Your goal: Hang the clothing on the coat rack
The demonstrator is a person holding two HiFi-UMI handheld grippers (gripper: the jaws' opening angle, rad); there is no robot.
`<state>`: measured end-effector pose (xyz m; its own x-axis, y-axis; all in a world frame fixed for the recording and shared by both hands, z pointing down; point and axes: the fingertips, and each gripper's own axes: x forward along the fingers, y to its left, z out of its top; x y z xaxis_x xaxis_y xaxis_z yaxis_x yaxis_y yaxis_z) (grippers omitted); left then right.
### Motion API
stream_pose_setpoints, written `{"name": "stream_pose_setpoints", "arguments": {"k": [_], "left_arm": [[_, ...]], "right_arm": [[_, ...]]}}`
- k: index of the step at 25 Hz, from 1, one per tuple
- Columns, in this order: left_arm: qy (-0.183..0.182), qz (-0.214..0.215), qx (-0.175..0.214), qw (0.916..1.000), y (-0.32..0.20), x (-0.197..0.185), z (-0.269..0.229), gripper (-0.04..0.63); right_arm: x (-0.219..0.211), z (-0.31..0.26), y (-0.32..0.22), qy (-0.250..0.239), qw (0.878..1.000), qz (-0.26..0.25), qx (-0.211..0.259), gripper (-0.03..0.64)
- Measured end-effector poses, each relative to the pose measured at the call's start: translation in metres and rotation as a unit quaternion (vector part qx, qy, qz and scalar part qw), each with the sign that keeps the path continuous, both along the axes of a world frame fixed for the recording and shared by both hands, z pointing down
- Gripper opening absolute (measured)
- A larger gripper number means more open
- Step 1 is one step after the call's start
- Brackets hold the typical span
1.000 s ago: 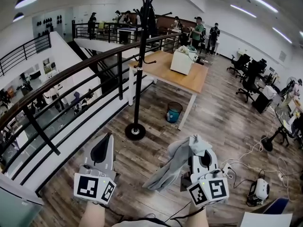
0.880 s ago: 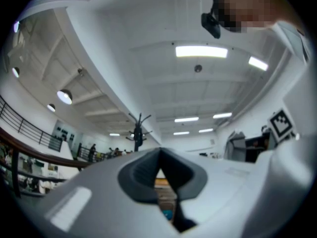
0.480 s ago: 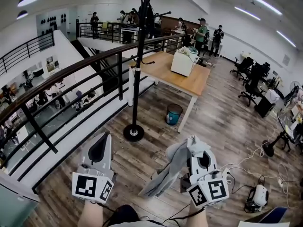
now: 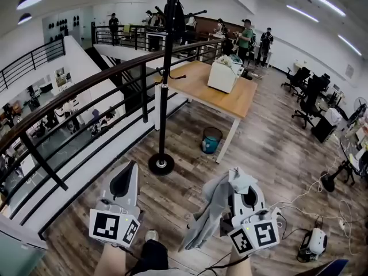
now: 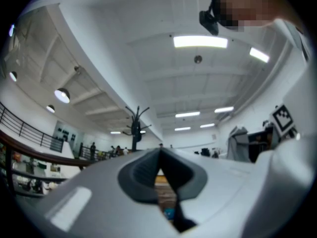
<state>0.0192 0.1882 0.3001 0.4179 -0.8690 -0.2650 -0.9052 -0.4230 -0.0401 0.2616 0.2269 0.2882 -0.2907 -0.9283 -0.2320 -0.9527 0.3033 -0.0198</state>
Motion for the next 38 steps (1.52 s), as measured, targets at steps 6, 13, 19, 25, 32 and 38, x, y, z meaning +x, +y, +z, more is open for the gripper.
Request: {"name": "stream_pose_setpoints", "arguments": {"k": [6,13,19,25,32,38], "left_arm": [[0.006,0.016,0.006,0.9998,-0.064,0.002,-0.005,0.009],[0.002,0.022,0.011,0.9997,-0.141,-0.020,-0.013,0.009],[0.002,0.016,0.017,0.9997,-0.199,-0.055,-0.017,0.009],[0.000,0.018,0.025,0.9995,-0.246,-0.081,-0.022,0.009],[-0.002,0.025,0.018,0.9995,-0.285,-0.098,-0.015,0.009],[0.002,0.031,-0.002,0.9995,-0.320,-0.097,0.002,0.009]], "right_arm": [[0.004,-0.005,-0.054,0.001,1.000,0.022,0.003,0.012],[-0.004,-0.017,-0.126,-0.002,0.999,0.049,0.013,0.013],[-0.026,-0.023,-0.184,-0.009,0.998,0.057,0.021,0.012],[-0.048,-0.029,-0.231,-0.015,0.997,0.062,0.035,0.012],[-0.067,-0.027,-0.268,-0.017,0.997,0.066,0.032,0.012],[-0.071,-0.020,-0.304,-0.015,0.998,0.064,0.019,0.012]]}}
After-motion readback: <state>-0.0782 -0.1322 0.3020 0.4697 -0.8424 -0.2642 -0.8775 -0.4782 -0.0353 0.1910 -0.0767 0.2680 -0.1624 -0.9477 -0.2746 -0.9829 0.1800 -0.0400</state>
